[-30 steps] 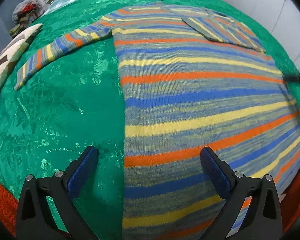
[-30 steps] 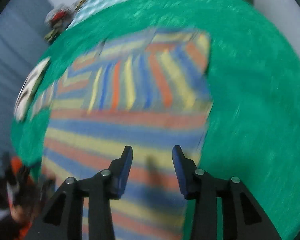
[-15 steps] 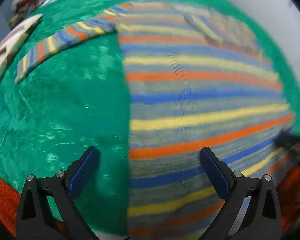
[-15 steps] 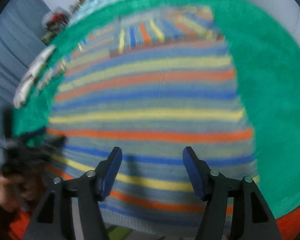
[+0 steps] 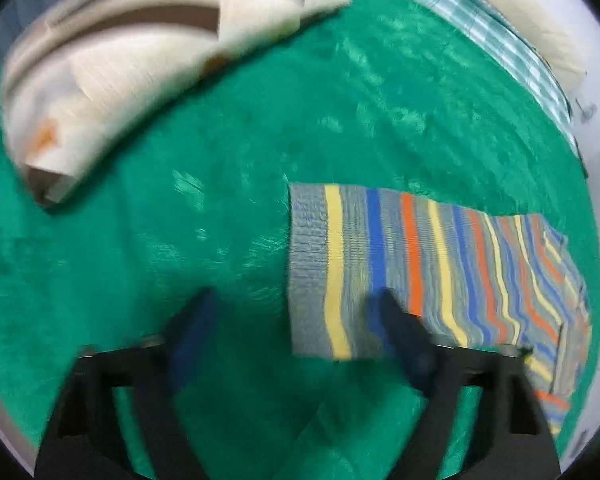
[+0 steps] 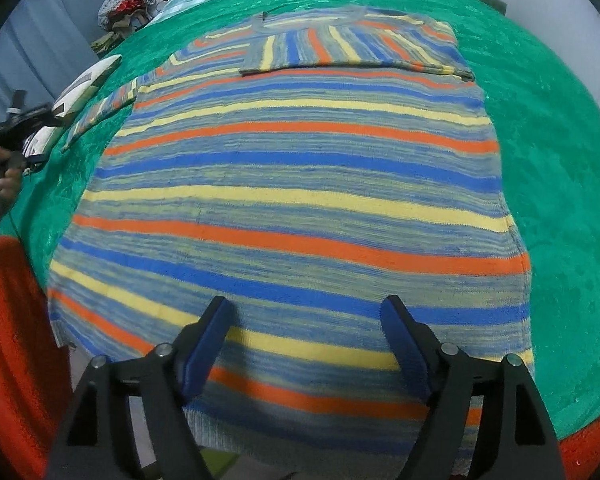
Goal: Fold small clothes
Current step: 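Move the left tool toward the other sleeve cuff, then grasp the other sleeve cuff with the left tool and fold it across the body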
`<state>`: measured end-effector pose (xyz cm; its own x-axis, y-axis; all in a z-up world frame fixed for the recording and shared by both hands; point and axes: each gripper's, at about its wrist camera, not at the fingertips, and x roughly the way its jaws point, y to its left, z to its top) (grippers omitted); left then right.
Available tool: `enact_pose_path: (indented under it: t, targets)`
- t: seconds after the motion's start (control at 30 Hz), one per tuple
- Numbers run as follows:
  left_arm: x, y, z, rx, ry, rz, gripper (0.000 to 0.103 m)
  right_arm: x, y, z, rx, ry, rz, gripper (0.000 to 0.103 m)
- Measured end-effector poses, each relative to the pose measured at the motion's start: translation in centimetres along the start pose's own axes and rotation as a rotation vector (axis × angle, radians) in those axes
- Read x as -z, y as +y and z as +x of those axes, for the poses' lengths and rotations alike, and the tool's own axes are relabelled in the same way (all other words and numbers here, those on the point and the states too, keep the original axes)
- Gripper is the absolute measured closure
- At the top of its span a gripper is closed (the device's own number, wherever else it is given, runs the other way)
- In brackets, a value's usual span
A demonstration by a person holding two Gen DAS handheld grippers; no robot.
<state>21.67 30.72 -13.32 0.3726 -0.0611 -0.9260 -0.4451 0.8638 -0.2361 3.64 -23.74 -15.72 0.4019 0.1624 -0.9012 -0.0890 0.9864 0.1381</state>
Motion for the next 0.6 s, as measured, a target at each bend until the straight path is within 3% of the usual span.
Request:
enact_pose_path:
  t: [0.07,0.1,0.17,0.27,0.4,0.53,0.6]
  targets:
    - [0.0,-0.5,0.4,0.011,-0.02,-0.007,0.064,0.0,0.3,0.1,0.006,-0.003,-0.006,0.024]
    - [-0.2,-1.2,0.1,0.01,-0.04,0.007,0.1,0.1,0.3,0.1,0.007,-0.004,-0.007,0.024]
    - [-0.5,-2.6,-0.8,0.03,-0.062,0.02,0.1,0.1,0.3,0.1,0.007,-0.004,-0.007,0.023]
    - [-0.7,-8.0,-5.0,0.06,-0.162,0.178,0.1,0.0,0.2,0.1,0.002,-0.003,-0.003,0.022]
    - [1.0,-18.5,-10.2,0.202,-0.229,0.424,0.1,0.1,0.4,0.2,0.0,-0.003,-0.009,0.02]
    - [4.4,-27.9,-12.2,0.374,-0.225,0.579,0.1,0.0,0.4,0.3,-0.006,-0.001,-0.01,0.018]
    - [6.3,-31.6,-11.1,0.413,-0.191,0.632,0.094,0.1,0.3,0.3,-0.012,-0.003,-0.008,0.018]
